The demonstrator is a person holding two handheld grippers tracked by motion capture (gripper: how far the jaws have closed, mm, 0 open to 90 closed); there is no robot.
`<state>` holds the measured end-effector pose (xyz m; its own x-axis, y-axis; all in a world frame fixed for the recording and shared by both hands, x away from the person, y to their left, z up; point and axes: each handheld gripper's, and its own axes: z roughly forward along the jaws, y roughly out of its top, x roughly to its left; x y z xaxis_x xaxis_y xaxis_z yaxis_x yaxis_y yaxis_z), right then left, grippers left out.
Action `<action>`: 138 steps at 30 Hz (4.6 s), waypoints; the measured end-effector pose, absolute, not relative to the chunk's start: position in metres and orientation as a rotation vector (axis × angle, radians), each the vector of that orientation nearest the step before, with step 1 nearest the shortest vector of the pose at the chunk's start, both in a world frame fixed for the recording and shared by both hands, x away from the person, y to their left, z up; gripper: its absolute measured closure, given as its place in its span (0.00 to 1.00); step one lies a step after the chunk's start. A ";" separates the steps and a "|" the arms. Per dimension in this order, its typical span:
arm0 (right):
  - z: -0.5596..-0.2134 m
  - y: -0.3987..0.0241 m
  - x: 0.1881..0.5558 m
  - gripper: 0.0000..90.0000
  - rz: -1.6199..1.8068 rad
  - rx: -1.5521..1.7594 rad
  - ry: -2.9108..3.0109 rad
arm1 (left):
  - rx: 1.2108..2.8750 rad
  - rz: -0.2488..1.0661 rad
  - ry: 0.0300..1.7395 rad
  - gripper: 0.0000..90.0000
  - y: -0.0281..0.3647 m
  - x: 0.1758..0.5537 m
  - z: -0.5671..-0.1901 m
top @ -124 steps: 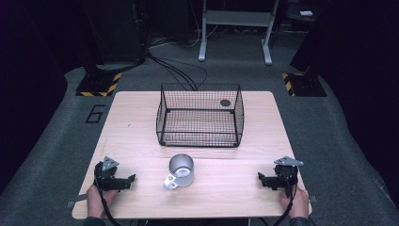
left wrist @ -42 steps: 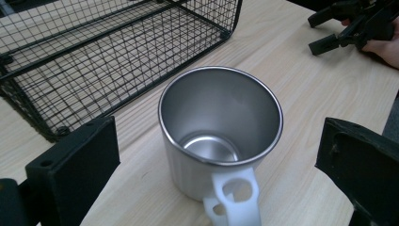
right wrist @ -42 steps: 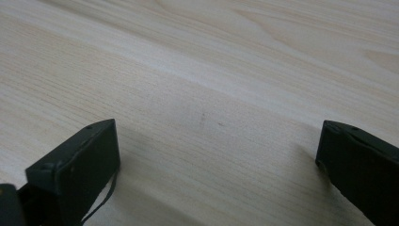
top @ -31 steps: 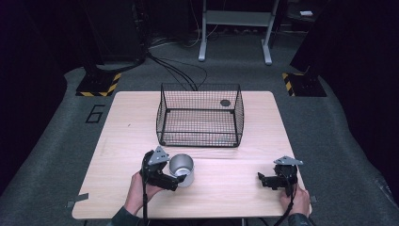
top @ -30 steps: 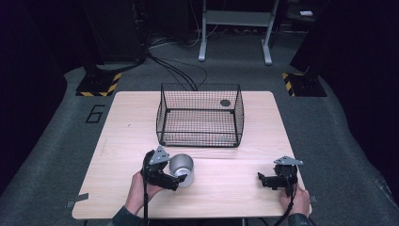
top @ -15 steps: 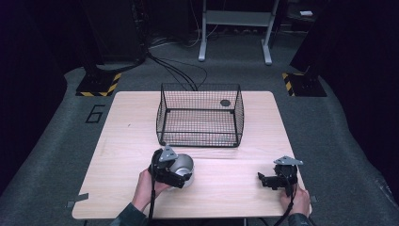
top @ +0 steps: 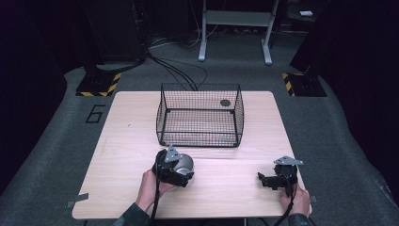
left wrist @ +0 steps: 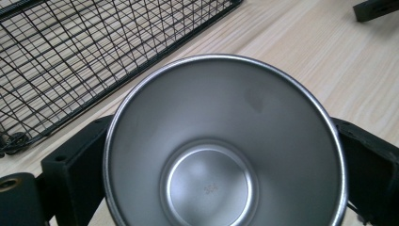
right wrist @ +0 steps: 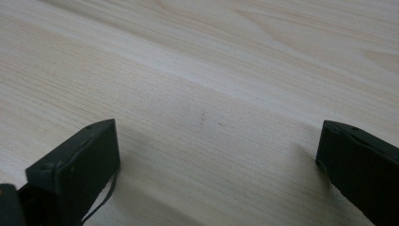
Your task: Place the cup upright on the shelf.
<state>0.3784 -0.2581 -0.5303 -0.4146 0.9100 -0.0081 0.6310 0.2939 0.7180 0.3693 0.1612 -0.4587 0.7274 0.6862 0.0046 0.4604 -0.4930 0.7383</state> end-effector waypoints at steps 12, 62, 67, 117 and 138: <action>-0.530 -0.258 0.378 0.00 0.904 1.378 2.151 | 2.176 0.409 0.872 0.06 0.162 0.369 -0.458; -0.530 -0.258 0.378 0.00 0.904 1.379 2.151 | 2.152 0.458 0.803 0.07 0.171 0.375 -0.412; -0.530 -0.258 0.378 0.00 0.904 1.379 2.151 | 2.158 0.467 0.792 0.07 0.172 0.377 -0.405; -0.530 -0.258 0.378 0.00 0.904 1.379 2.151 | 2.102 0.475 0.729 0.07 0.165 0.442 -0.327; -0.530 -0.258 0.378 0.00 0.904 1.379 2.151 | 2.083 0.472 0.738 0.07 0.158 0.480 -0.309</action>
<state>0.3784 -0.2581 -0.5303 -0.4145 0.9100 -0.0079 0.6312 0.2937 0.7179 0.4799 0.1579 -0.3093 0.7543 0.6535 0.0627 0.3314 -0.4613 0.8230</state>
